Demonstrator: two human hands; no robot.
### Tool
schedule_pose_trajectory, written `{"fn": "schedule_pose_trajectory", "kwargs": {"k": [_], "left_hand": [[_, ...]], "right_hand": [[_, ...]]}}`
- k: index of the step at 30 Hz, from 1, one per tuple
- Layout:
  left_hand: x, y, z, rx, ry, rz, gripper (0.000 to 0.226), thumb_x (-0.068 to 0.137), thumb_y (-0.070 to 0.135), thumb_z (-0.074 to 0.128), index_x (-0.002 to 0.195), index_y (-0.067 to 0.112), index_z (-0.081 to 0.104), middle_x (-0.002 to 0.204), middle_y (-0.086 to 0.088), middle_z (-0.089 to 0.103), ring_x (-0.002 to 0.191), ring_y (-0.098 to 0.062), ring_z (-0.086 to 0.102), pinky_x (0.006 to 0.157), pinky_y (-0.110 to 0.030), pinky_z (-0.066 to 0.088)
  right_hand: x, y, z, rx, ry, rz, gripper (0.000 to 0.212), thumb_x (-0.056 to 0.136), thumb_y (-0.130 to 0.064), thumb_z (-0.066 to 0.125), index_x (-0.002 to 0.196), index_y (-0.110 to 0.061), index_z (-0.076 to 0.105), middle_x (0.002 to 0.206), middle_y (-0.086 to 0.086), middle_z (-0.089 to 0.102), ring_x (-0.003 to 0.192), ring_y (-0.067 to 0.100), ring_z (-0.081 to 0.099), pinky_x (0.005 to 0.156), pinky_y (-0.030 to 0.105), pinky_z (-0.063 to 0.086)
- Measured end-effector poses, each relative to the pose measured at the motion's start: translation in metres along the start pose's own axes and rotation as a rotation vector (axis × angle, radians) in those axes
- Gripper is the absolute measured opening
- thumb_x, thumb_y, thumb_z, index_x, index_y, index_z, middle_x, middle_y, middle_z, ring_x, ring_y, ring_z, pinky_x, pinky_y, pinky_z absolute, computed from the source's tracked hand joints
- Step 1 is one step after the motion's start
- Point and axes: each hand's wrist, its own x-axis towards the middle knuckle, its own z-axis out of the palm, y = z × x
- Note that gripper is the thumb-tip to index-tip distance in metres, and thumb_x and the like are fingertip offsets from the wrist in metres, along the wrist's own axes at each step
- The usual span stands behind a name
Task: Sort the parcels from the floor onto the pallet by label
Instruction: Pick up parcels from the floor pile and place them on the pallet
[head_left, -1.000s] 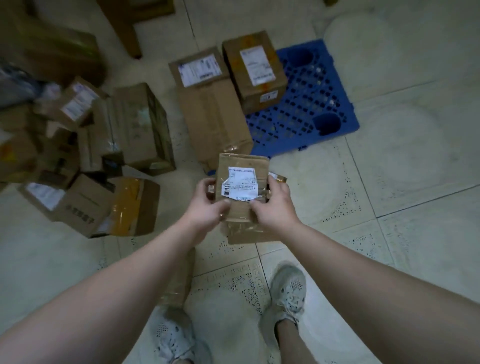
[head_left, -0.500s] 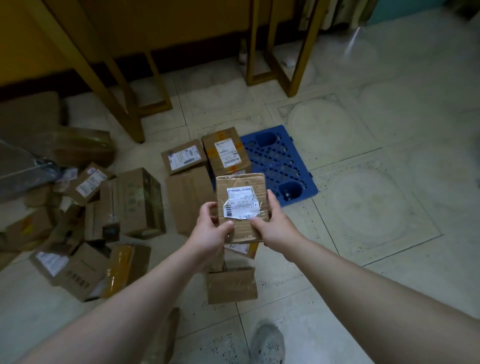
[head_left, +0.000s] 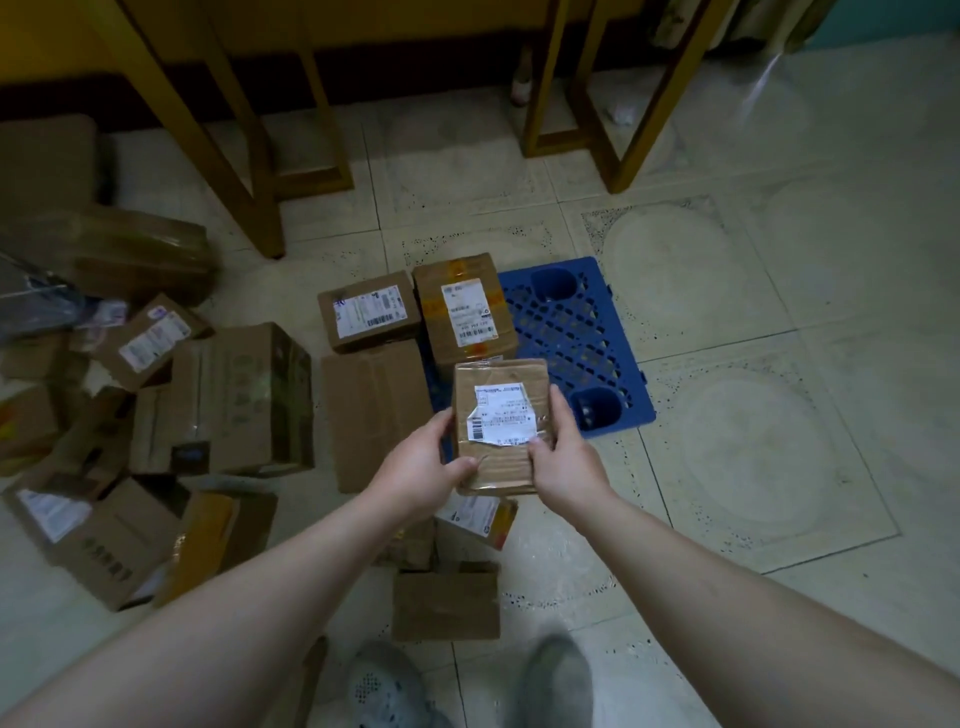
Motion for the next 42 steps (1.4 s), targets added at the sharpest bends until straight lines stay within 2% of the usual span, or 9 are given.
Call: {"fn": "schedule_pose_trajectory", "kwargs": {"k": [2,5,9,14,22,26,33,38,42], "left_hand": [[0.024,-0.009,0.003,0.126,0.042,0.024,0.076,0.083,0.042,0.065,0.147,0.034,0.023,0.144,0.004,0.044,0.128,-0.018,0.044,0.093,-0.032,0.041],[0.058,-0.026,0.013,0.362,0.068,-0.017,0.079,0.085,0.052,0.059,0.149,0.03,0.018,0.156,-0.003,0.023,0.143,-0.027,0.015,0.113,-0.044,0.019],[0.099,-0.051,0.036,0.527,0.047,-0.135,0.086,0.083,0.061,0.052,0.15,0.033,0.007,0.159,-0.004,0.001,0.145,-0.029,-0.002,0.114,-0.051,0.011],[0.133,-0.077,0.065,0.528,0.099,-0.241,0.105,0.081,0.057,0.058,0.149,0.019,-0.012,0.158,-0.008,-0.014,0.143,-0.03,-0.013,0.113,-0.053,0.003],[0.131,-0.103,0.077,0.662,0.324,-0.082,0.085,0.087,0.051,0.052,0.15,0.023,0.002,0.158,-0.005,0.0,0.143,-0.028,0.0,0.111,-0.055,0.013],[0.131,-0.108,0.071,0.673,0.324,-0.042,0.082,0.087,0.054,0.048,0.15,0.027,0.004,0.158,-0.001,0.003,0.142,-0.026,0.002,0.11,-0.054,0.015],[0.127,-0.116,0.06,0.565,0.203,-0.021,0.086,0.084,0.059,0.049,0.151,0.03,0.004,0.159,0.004,-0.004,0.144,-0.019,-0.003,0.114,-0.047,0.007],[0.098,-0.108,0.031,0.43,0.115,-0.113,0.079,0.087,0.054,0.051,0.15,0.021,0.017,0.159,-0.001,0.006,0.145,-0.022,0.004,0.115,-0.041,0.011],[0.06,-0.11,-0.001,0.411,0.149,-0.199,0.078,0.087,0.055,0.052,0.149,0.021,0.021,0.158,-0.006,0.013,0.144,-0.026,0.011,0.115,-0.041,0.018]], "right_hand": [[0.026,0.004,0.006,-0.073,0.01,-0.026,0.069,0.1,-0.025,0.042,0.145,-0.054,-0.002,0.123,0.005,0.057,0.087,0.02,0.062,0.079,0.044,0.056],[0.068,0.014,0.017,-0.099,-0.021,-0.045,0.066,0.1,-0.026,0.041,0.147,-0.052,0.001,0.128,0.005,0.057,0.086,0.02,0.061,0.079,0.039,0.054],[0.122,0.038,0.035,-0.102,-0.096,-0.115,0.064,0.099,-0.026,0.04,0.149,-0.046,0.006,0.132,0.002,0.057,0.093,0.021,0.058,0.077,0.029,0.044],[0.175,0.068,0.065,-0.137,-0.165,-0.148,0.061,0.1,-0.027,0.04,0.151,-0.037,0.008,0.135,0.005,0.053,0.113,0.03,0.055,0.081,0.03,0.039],[0.215,0.087,0.105,-0.047,-0.179,-0.09,0.054,0.101,-0.022,0.041,0.15,-0.034,0.021,0.137,0.002,0.052,0.118,0.025,0.053,0.099,0.038,0.045],[0.22,0.09,0.121,-0.082,-0.176,-0.051,0.064,0.099,-0.017,0.043,0.153,-0.028,0.011,0.144,0.008,0.043,0.126,0.029,0.045,0.098,0.031,0.036],[0.211,0.078,0.117,-0.221,-0.255,0.058,0.074,0.098,-0.017,0.042,0.152,-0.026,-0.007,0.155,0.011,0.023,0.133,0.029,0.037,0.105,0.031,0.032],[0.166,0.049,0.095,-0.317,-0.281,-0.02,0.066,0.096,-0.014,0.043,0.152,-0.011,0.009,0.15,0.017,0.032,0.131,0.032,0.038,0.103,0.033,0.037],[0.119,0.027,0.077,-0.274,-0.266,-0.046,0.05,0.095,-0.022,0.048,0.142,-0.014,0.034,0.137,0.013,0.048,0.118,0.028,0.05,0.09,0.03,0.043]]}}
